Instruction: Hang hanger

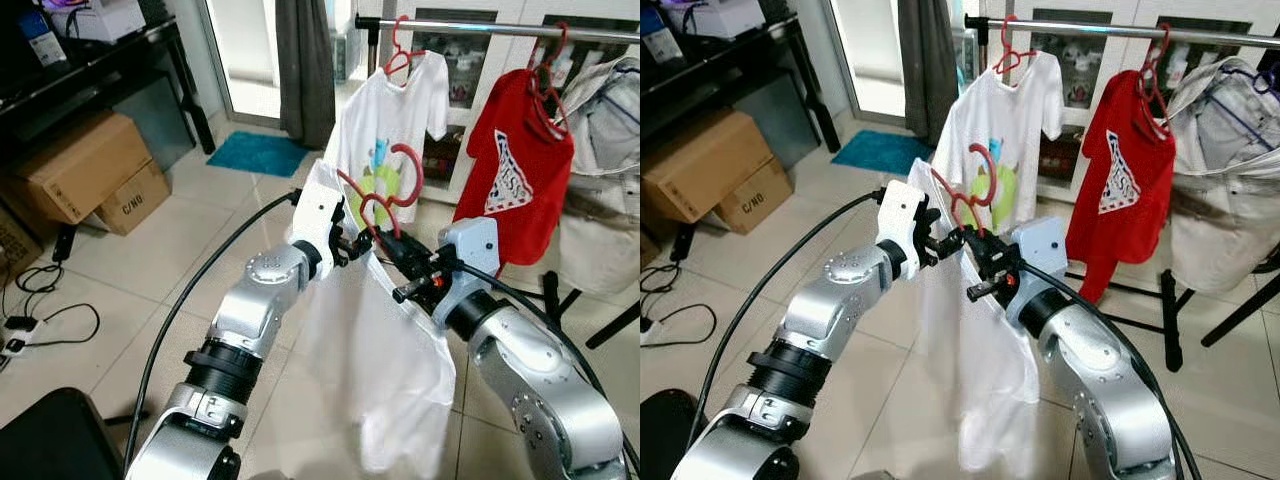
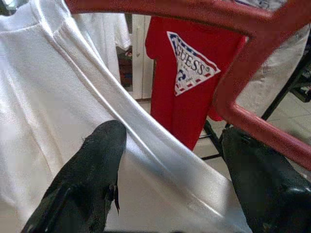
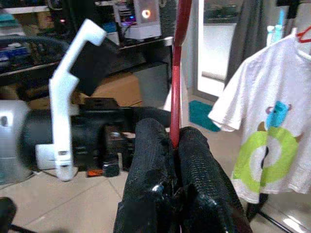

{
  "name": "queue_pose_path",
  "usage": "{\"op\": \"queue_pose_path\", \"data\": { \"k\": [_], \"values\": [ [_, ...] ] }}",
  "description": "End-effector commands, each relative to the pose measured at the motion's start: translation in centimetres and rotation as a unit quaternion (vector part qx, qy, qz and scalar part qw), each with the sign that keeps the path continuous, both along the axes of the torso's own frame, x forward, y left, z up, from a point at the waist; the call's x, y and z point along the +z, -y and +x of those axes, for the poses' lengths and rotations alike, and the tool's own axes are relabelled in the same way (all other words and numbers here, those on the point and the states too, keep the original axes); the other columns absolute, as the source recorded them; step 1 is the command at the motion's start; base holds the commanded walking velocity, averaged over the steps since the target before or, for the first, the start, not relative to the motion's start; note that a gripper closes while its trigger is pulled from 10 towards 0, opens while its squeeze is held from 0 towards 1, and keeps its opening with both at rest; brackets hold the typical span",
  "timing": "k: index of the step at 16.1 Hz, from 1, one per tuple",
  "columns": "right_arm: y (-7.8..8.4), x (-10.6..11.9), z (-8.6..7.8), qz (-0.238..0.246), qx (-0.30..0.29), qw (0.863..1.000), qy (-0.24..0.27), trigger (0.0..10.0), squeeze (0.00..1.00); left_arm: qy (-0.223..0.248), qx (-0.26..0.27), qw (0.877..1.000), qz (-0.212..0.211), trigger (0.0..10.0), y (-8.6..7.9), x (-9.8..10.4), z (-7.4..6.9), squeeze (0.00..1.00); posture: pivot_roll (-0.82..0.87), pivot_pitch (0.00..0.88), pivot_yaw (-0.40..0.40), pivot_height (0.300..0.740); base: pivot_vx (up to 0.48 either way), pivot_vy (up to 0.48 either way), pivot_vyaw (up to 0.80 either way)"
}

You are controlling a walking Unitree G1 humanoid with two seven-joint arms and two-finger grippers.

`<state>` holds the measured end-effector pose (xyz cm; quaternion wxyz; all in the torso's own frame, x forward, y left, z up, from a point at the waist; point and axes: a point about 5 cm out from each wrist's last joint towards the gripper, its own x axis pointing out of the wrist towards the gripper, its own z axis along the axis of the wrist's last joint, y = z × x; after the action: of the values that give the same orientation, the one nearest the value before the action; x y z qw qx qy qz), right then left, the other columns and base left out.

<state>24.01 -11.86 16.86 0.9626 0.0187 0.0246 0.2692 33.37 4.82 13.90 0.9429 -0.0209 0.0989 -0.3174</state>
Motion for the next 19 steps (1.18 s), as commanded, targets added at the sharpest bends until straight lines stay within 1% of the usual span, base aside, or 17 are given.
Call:
{"op": "queue_pose_path", "data": {
  "k": [1, 2, 3, 4, 9, 11, 15, 19],
  "values": [
    [-1.0, 1.4, -0.5, 0.02, 0.043, 0.999, 0.027, 0.0, 0.0, 0.005, 0.007, 1.0, -0.002, 10.0, -0.2, 0.3, 0.4, 0.0, -0.06, 0.003, 0.093, 0.74, 0.0, 0.0, 0.0],
    [-1.1, 1.4, -0.7, 0.024, 0.052, 0.998, 0.026, 0.0, 0.0, 0.004, 0.015, 1.0, -0.002, 9.0, -0.2, 0.3, 0.6, 0.0, -0.06, 0.003, 0.093, 0.74, 0.0, 0.0, 0.0],
    [-1.1, 1.4, -0.7, 0.026, 0.054, 0.998, 0.025, 0.0, 0.0, 0.005, 0.02, 1.0, -0.002, 3.9, -0.3, 0.3, 0.7, 0.0, -0.06, 0.003, 0.093, 0.74, 0.0, 0.0, 0.0],
    [-1.1, 1.5, -0.8, 0.029, 0.055, 0.998, 0.025, 0.0, 0.0, 0.004, 0.026, 1.0, -0.003, 0.0, -0.4, 0.3, 0.8, 0.0, -0.06, 0.003, 0.09, 0.74, 0.0, 0.0, 0.0],
    [-0.5, 1.6, -0.5, 0.036, 0.038, 0.998, 0.028, 0.0, 0.0, -0.004, 0.029, 1.0, -0.003, 0.0, -0.1, -0.1, 0.6, 0.0, -0.06, 0.005, 0.092, 0.74, 0.0, 0.0, 0.0],
    [-0.2, 1.6, -0.4, 0.038, 0.033, 0.998, 0.028, 0.0, 0.0, -0.007, 0.028, 1.0, -0.007, 0.0, 0.3, -0.1, 0.4, 0.0, -0.06, 0.007, 0.092, 0.74, 0.0, 0.0, 0.0],
    [0.1, 1.7, -0.3, 0.041, 0.028, 0.998, 0.028, 0.0, 0.0, -0.006, 0.028, 1.0, -0.004, 0.0, 0.6, -0.2, 0.3, 0.0, -0.06, 0.003, 0.093, 0.74, 0.0, 0.0, 0.0],
    [0.1, 1.8, 0.0, 0.042, 0.026, 0.998, 0.03, 0.0, 0.0, -0.002, 0.032, 0.999, -0.004, 0.0, 0.5, 0.0, 0.5, 0.0, -0.06, 0.003, 0.096, 0.74, 0.0, 0.0, 0.0]
  ]
}}
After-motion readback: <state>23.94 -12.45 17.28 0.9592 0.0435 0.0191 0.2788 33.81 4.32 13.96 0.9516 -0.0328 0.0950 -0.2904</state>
